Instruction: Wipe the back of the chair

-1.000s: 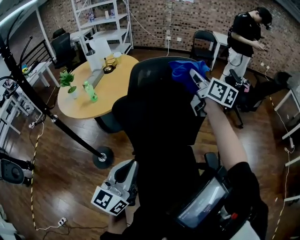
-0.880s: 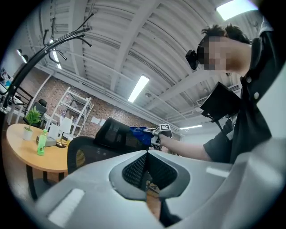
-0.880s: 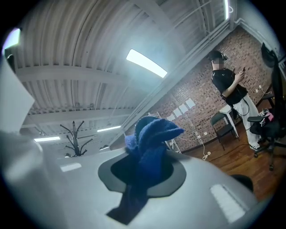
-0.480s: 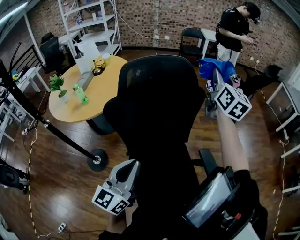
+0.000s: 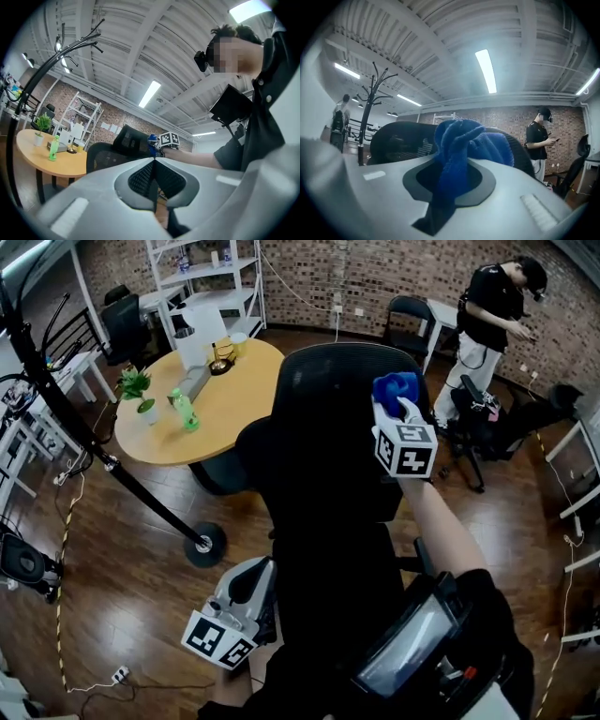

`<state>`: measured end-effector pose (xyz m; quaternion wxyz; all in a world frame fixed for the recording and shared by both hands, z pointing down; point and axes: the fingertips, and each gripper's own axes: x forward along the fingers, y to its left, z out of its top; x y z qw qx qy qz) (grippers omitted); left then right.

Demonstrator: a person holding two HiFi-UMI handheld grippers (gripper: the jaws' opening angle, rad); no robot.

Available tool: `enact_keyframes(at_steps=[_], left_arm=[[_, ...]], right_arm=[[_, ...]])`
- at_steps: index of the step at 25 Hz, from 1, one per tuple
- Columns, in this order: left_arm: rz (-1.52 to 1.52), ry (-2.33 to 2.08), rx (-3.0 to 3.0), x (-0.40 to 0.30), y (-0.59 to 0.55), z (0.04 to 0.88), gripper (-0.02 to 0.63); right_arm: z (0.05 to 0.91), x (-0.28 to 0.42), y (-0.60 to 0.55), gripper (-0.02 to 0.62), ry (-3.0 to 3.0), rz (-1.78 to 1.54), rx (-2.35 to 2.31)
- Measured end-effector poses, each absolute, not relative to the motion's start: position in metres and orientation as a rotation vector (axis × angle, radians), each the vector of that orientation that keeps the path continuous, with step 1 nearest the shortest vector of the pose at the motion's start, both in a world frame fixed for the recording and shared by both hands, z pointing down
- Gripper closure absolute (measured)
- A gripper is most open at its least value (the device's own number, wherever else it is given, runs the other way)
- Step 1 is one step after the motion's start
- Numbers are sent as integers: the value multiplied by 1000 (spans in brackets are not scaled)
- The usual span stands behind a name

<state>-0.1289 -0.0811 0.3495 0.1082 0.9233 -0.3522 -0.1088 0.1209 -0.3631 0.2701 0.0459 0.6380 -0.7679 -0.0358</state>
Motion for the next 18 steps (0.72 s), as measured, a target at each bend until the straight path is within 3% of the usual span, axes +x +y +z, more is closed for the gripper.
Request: enact_keyframes(at_steps=[18], left_arm=[[-311,-1276,2601,-186,-63,362,601]], right_arm=[[318,-104,-324,541,-2838,29,1181]])
